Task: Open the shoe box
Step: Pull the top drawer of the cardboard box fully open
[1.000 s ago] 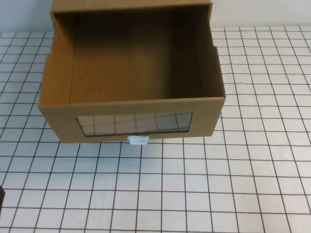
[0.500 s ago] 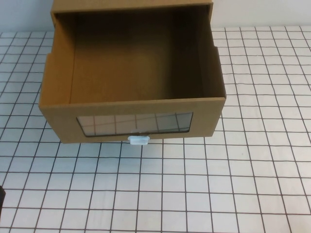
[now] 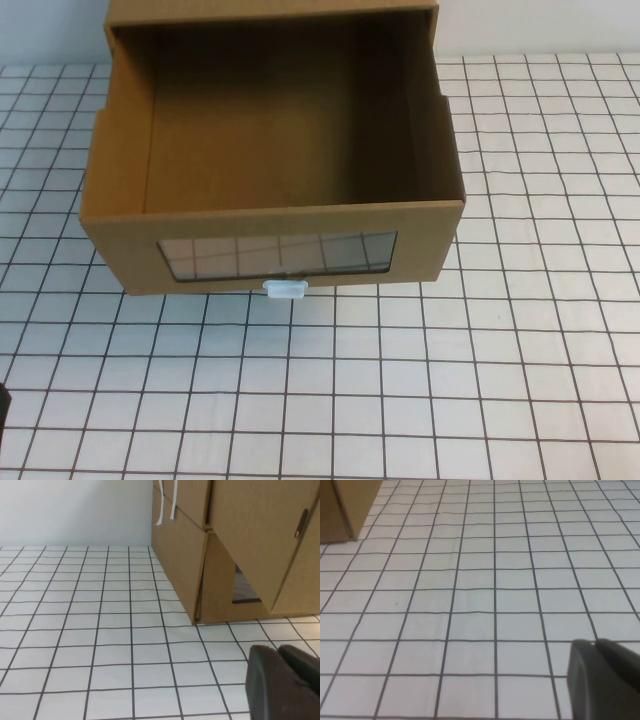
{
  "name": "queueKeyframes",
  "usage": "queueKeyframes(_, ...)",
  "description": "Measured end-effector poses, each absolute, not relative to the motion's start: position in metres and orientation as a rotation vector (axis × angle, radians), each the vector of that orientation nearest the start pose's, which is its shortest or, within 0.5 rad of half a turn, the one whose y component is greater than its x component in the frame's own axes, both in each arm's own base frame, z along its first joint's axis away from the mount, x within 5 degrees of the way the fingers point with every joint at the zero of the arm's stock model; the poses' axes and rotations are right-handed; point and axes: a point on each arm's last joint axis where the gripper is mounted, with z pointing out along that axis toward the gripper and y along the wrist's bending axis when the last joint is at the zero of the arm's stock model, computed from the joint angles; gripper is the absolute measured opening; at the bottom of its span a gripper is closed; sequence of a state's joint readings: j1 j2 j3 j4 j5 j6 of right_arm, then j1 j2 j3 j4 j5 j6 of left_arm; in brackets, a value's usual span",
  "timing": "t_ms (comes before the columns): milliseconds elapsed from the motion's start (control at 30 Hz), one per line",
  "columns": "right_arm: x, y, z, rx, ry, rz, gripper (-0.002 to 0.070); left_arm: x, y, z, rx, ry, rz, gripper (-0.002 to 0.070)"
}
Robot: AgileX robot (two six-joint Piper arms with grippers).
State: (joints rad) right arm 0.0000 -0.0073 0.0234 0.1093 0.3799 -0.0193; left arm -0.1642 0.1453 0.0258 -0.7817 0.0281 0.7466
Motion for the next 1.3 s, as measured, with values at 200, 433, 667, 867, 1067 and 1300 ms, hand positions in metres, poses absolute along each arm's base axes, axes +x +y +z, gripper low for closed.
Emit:
queueKeyframes(200,0.053,0.004,0.172,0.049,1.878,0.094,-0.0013,0.067,-0.013,0.194,0.125,1.673,-0.168,-0.0002)
queueKeyframes(433,0.052,0.004,0.172,0.049,1.879,0.095,-0.0013,0.068,-0.012,0.197,0.164,1.634,-0.116,-0.0002)
queueKeyframes(667,0.052,0.004,0.172,0.049,1.879,0.095,-0.0013,0.062,-0.009,0.206,0.235,1.500,0.016,-0.0002)
queueKeyframes(867,0.052,0.004,0.172,0.051,1.879,0.098,-0.0013,0.057,-0.005,0.193,0.193,1.621,0.068,-0.0002)
queueKeyframes(1067,0.052,0.004,0.172,0.052,1.877,0.099,-0.0013,0.054,-0.002,0.178,0.158,1.797,0.081,-0.0002)
queueKeyframes(1300,0.052,0.004,0.172,0.053,1.877,0.100,-0.0013,0.053,-0.002,0.173,0.161,1.848,0.082,-0.0002)
